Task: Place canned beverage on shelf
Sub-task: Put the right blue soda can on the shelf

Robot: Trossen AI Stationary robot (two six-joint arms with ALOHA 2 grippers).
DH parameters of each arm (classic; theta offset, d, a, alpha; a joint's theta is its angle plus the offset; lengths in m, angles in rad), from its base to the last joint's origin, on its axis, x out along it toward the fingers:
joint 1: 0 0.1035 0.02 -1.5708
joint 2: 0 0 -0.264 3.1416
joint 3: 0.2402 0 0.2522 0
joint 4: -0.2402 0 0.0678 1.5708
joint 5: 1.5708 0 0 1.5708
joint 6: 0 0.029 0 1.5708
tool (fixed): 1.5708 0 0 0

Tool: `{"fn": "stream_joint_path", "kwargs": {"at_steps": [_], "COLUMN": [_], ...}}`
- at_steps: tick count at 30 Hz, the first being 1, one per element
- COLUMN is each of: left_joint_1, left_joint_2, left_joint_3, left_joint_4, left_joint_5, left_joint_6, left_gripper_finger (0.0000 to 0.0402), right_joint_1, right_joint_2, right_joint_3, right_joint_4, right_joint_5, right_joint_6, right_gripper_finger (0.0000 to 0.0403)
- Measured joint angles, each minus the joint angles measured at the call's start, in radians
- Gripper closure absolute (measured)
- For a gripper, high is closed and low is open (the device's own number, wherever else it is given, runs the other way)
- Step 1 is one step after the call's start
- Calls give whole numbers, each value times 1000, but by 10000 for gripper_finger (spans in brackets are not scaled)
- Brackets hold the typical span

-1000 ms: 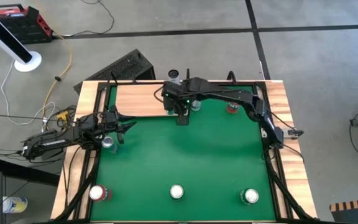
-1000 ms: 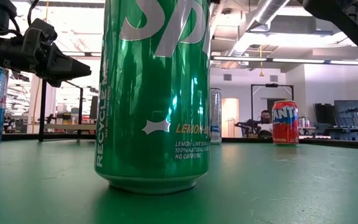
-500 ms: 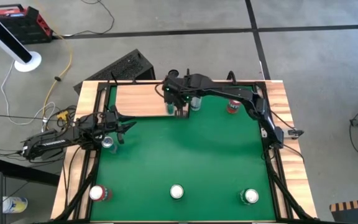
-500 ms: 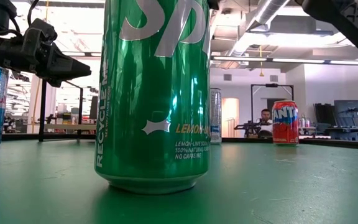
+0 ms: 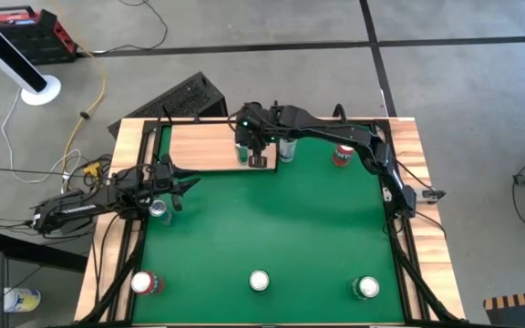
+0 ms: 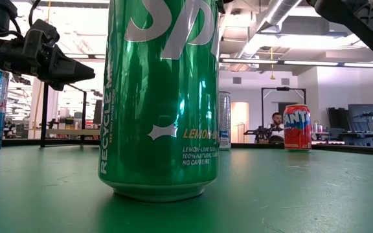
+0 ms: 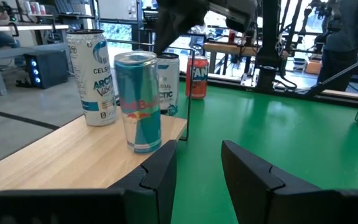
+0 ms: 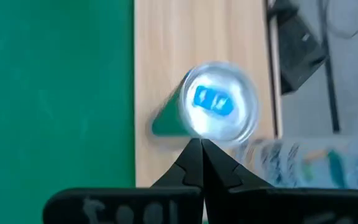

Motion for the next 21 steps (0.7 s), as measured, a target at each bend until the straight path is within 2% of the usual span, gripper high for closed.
{"fn": "stream_joint_path", "kwargs": {"at_steps": [5, 11, 21], "left_joint_1": [0, 0, 0], "left_joint_2": [0, 0, 0], "left_joint_3": [0, 0, 0], "left_joint_4": [0, 0, 0], "left_joint_5": [0, 0, 0], "left_joint_6": [0, -1, -1], "left_gripper_finger": [289, 289, 289], "right_joint_1": [-1, 11, 46], "right_joint_2": [-1, 2, 51], "right_joint_3": [0, 0, -2], "right_joint_4": [-2, -162, -75], "right_joint_5": [3, -19, -27], "right_joint_6": [6, 8, -8], "right_gripper_finger": [386, 385, 385]}}
